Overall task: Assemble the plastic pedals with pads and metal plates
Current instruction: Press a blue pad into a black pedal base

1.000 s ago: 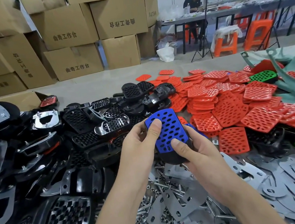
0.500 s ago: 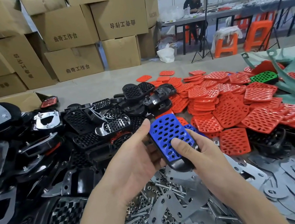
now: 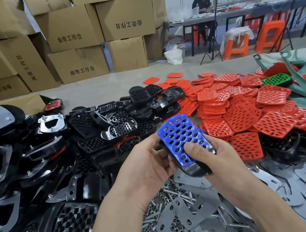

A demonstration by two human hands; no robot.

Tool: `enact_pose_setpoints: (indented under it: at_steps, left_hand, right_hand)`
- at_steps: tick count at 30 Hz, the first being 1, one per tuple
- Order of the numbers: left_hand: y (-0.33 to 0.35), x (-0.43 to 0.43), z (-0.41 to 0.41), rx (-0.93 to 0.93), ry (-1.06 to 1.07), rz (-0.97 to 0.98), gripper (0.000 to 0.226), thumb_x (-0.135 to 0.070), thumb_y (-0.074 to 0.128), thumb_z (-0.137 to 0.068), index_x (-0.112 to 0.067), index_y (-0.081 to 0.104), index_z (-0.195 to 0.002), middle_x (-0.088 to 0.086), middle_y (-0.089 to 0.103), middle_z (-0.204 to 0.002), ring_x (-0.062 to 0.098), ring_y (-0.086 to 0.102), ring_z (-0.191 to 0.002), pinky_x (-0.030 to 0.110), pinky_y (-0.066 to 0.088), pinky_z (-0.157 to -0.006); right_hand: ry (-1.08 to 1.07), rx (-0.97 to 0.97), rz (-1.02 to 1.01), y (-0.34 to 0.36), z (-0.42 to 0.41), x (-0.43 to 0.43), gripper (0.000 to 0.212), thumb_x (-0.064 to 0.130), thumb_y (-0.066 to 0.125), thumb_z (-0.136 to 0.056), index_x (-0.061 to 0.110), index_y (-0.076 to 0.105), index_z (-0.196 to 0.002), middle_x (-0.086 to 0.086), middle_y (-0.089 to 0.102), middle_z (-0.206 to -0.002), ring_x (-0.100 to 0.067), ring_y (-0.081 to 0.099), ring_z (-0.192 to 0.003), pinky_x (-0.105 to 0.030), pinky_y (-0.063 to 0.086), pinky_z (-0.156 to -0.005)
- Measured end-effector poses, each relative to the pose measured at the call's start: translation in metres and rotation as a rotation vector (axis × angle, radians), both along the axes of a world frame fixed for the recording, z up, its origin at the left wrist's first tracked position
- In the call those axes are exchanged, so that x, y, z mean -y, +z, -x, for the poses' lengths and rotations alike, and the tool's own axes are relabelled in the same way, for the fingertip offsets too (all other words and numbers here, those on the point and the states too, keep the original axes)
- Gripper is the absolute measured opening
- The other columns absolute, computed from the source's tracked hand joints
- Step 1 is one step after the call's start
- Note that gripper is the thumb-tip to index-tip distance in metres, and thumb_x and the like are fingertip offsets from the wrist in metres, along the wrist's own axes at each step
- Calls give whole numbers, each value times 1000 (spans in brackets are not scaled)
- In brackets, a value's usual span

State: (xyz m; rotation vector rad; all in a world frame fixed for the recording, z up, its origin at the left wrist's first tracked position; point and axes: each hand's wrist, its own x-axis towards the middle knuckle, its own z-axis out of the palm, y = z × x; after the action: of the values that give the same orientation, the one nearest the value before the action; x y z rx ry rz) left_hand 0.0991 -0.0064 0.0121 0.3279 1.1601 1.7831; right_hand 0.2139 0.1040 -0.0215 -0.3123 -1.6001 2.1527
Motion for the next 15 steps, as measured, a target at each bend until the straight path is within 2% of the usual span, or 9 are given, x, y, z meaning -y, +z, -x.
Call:
enact_pose_setpoints:
  at_steps: [2,4,6,8,11,15]
  left_hand:
    - [2,-5,-4,-72,74,15,35,-41,66,-82,-11,78,-96,7,68,-75,13,53,-57,22,49,-49]
    - [2,-9,-5,-122,126,0,49,-48,64,-81,-8,75,-107,9,73,-85,16,62,-62,24,55,-56]
    - [1,-11,-7,-143,128,-16,54,-52,61,-80,-10,74,-112,11,77,-101,20,73,-84,29,61,-72]
    - [0,-12,-13,-180,78,-19,47,-52,54,-89,-15,79,-104,11,75,-111,21,73,-103,31,60,-84]
    - [-6,-12,-16,-213,47,-14,43,-44,51,-98,-12,78,-107,13,73,-118,26,68,-115,39,55,-99]
    - [-5,-7,-11,-259,88,1,37,-37,57,-98,-6,76,-107,14,76,-109,26,73,-104,32,60,-86]
  right_hand:
    - [-70,17,-10,3,0,1,39,49,80,-75,29,78,-108,-7,80,-105,-19,77,-90,-23,58,-72]
    - [-143,40,-25,4,0,0,34,48,78,-73,32,78,-103,-4,80,-102,-16,76,-87,-22,57,-69]
    - [-221,80,-49,4,0,-1,20,41,79,-81,32,78,-99,-1,80,-98,-16,76,-85,-21,58,-68]
    - [-280,104,-57,1,-1,-4,8,30,75,-90,28,77,-98,1,80,-94,-16,76,-83,-20,57,-66]
    - [-289,99,-51,0,-2,-3,6,28,74,-90,29,76,-95,0,80,-93,-16,76,-82,-18,56,-64]
    - [-231,81,-96,2,2,4,12,40,74,-83,34,75,-93,0,79,-96,-15,76,-86,-18,57,-69]
